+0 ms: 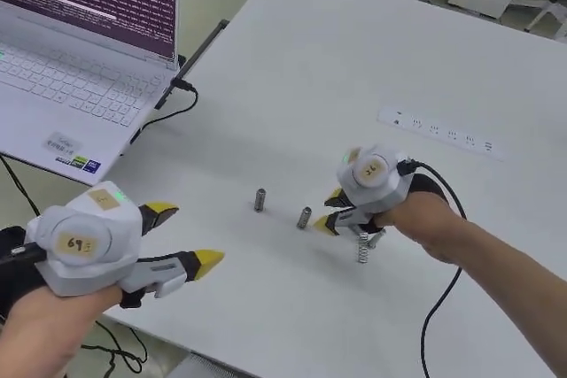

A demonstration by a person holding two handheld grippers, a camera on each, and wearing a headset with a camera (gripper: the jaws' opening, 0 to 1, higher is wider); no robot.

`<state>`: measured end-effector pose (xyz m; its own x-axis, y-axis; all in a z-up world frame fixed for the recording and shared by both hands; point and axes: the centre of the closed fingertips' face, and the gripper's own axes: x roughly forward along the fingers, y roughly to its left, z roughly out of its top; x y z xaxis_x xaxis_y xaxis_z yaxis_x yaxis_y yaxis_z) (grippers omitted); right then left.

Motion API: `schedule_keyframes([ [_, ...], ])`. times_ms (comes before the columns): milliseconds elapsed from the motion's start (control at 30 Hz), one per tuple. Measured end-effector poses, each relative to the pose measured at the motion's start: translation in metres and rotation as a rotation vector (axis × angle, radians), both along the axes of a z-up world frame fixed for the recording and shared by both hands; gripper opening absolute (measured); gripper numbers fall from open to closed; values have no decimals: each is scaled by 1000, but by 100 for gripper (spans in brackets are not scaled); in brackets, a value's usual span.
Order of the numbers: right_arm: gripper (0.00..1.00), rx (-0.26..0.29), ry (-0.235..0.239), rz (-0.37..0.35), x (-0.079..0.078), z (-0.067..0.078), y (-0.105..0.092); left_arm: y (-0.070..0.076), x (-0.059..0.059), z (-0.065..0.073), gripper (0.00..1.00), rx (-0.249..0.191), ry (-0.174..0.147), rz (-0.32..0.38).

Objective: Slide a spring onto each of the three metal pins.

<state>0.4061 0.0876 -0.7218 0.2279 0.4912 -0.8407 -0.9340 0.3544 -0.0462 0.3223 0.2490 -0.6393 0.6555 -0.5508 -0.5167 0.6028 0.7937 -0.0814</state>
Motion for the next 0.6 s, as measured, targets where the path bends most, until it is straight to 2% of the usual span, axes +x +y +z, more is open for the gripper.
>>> schedule_keyframes([
  [600,28,40,-17,-47,-17,9,-10,2,1,9,50,0,-16,10],
])
